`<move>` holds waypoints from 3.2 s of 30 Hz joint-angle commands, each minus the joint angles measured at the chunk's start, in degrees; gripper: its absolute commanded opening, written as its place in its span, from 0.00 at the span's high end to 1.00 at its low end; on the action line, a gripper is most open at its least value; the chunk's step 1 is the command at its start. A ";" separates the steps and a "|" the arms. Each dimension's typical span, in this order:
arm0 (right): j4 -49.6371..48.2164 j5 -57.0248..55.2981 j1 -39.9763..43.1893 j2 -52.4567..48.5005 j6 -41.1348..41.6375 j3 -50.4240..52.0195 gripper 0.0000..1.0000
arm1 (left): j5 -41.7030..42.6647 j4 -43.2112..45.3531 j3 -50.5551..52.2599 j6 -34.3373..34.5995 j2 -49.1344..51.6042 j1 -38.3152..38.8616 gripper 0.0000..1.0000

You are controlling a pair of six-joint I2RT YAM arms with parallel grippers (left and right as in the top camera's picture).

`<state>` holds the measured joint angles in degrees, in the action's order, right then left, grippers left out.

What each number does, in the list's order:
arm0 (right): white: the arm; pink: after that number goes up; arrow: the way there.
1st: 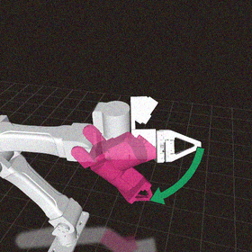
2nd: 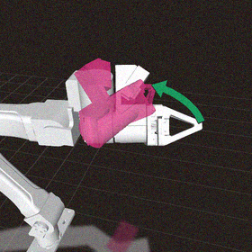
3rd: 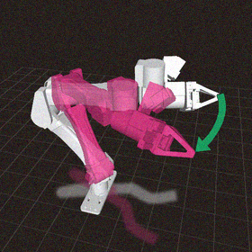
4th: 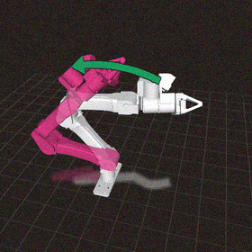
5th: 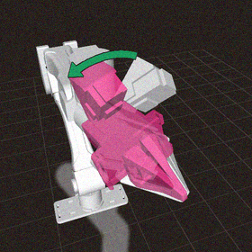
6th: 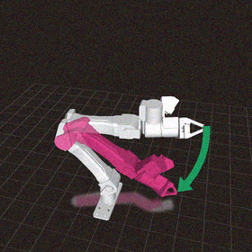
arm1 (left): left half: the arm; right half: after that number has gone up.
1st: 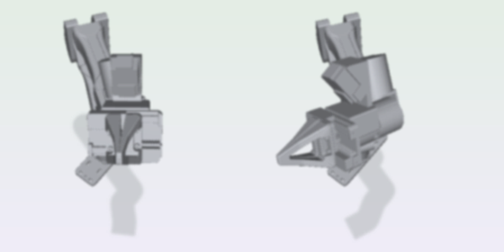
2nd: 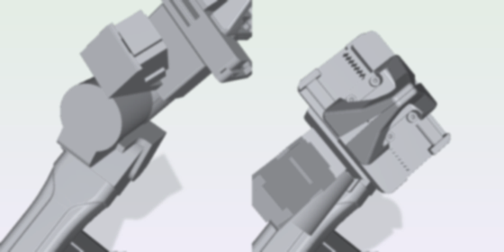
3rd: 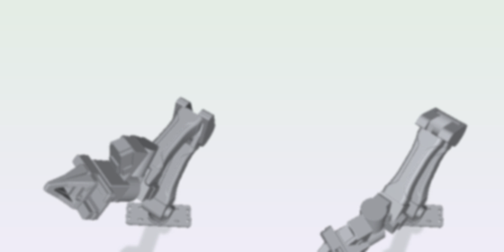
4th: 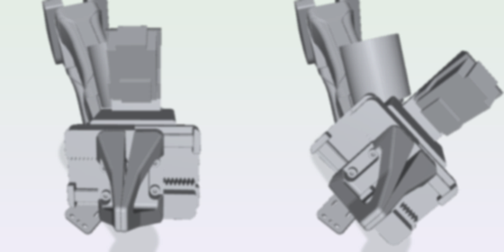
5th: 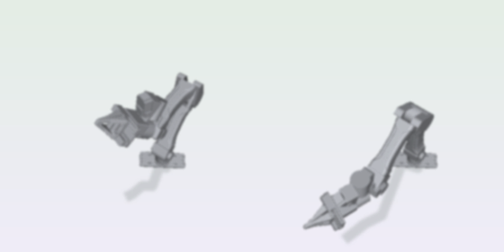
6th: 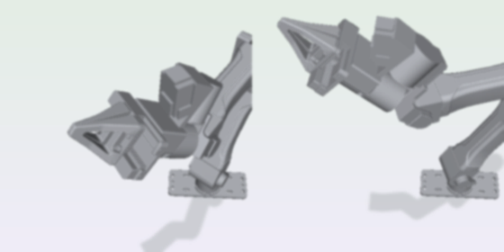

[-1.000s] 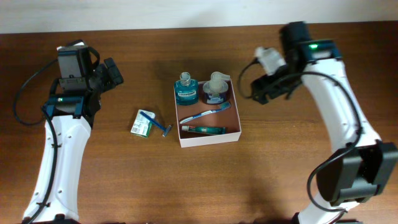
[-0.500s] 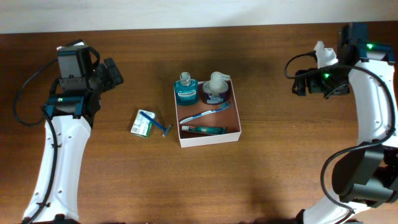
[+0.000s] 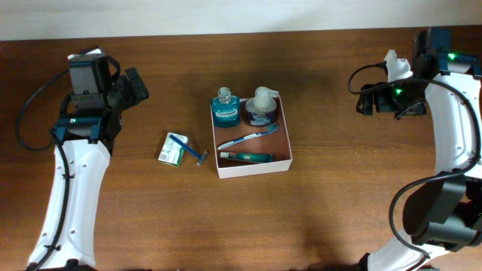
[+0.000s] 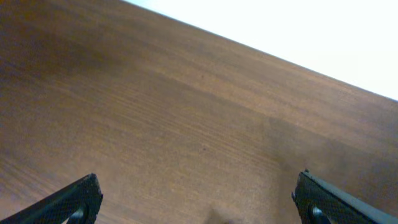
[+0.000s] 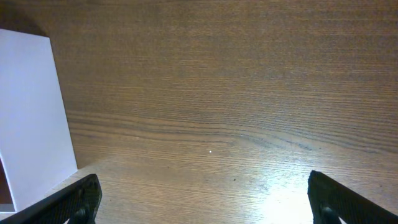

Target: Pack container

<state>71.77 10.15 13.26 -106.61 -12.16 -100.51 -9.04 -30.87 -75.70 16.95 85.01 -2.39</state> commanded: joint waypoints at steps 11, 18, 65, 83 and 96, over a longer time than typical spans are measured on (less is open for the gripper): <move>0.02 -0.33 0.33 1.22 0.48 -0.63 0.01 | 15.72 -9.62 1.60 1.90 3.50 2.19 0.10; 0.02 -0.33 0.33 1.22 0.48 -0.63 0.02 | 15.69 -11.21 2.54 1.90 10.91 7.67 0.32; 0.00 -0.33 0.33 1.22 0.48 -0.63 0.02 | 0.61 -10.54 2.56 14.69 19.89 14.12 0.51; 0.02 -0.33 0.33 1.22 0.48 -0.63 0.01 | -1.33 -7.08 5.40 18.45 20.11 14.12 0.55; 0.02 -0.33 0.33 1.22 0.48 -0.63 0.01 | -1.31 -6.86 5.40 18.43 23.56 14.12 0.61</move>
<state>71.77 10.15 13.26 -106.61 -11.99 -100.51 -9.52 -37.89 -70.81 34.70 106.45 11.73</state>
